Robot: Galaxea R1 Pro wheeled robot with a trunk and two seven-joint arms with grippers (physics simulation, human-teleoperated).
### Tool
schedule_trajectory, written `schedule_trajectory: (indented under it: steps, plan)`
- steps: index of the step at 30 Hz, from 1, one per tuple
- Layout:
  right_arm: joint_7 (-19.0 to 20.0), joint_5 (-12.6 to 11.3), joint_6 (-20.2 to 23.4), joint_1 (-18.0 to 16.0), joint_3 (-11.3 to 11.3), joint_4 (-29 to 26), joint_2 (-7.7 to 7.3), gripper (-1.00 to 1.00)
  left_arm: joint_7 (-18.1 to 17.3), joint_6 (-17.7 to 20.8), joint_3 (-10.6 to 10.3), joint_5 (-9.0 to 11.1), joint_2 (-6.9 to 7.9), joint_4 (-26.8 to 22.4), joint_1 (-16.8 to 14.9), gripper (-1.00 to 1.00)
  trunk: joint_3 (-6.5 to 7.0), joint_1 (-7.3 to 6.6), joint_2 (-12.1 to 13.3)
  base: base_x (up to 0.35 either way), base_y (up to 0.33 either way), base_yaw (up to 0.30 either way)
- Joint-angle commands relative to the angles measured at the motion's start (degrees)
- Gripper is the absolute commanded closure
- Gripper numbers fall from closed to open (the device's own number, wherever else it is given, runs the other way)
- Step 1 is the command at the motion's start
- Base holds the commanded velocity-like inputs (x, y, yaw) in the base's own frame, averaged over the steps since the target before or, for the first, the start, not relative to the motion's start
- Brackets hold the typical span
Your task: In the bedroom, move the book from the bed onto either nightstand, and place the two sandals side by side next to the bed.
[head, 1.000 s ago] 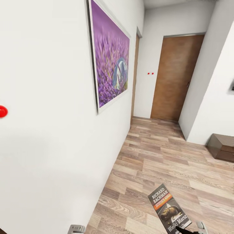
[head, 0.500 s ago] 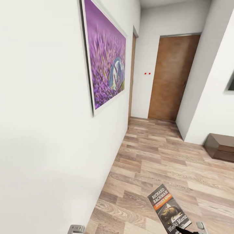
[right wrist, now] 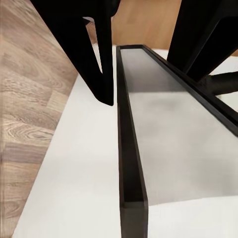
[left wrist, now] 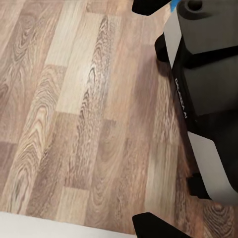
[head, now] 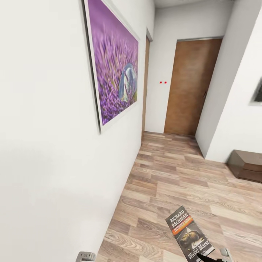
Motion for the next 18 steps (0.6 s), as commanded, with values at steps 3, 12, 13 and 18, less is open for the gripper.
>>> schedule_trajectory:
  steps: [3,12,13,18]
  plan:
    - [0.13,-0.59,0.36,-0.05,0.43,0.02,-0.04,1.0,-0.18,-0.14,-0.49,0.47,0.02,0.02,-0.04,-1.0,-0.12,0.03,-0.11,0.002,0.0,-0.264]
    - [0.13,-0.6,0.35,-0.06,0.43,0.03,-0.04,1.0,-0.18,-0.13,-0.51,0.47,0.02,0.02,-0.03,-1.0,-0.12,0.03,-0.11,0.0,0.0,-0.296]
    - [0.13,-0.6,0.36,-0.05,0.43,0.03,-0.04,1.0,-0.18,-0.13,-0.51,0.47,0.02,0.02,-0.02,-1.0,-0.12,0.03,-0.11,0.0,0.0,-0.3]
    - [0.06,-0.61,0.36,-0.02,0.43,0.02,-0.04,1.0,-0.18,-0.14,-0.48,0.47,0.02,0.02,-0.04,-1.0,-0.12,0.03,-0.11,0.0,0.0,-0.3]
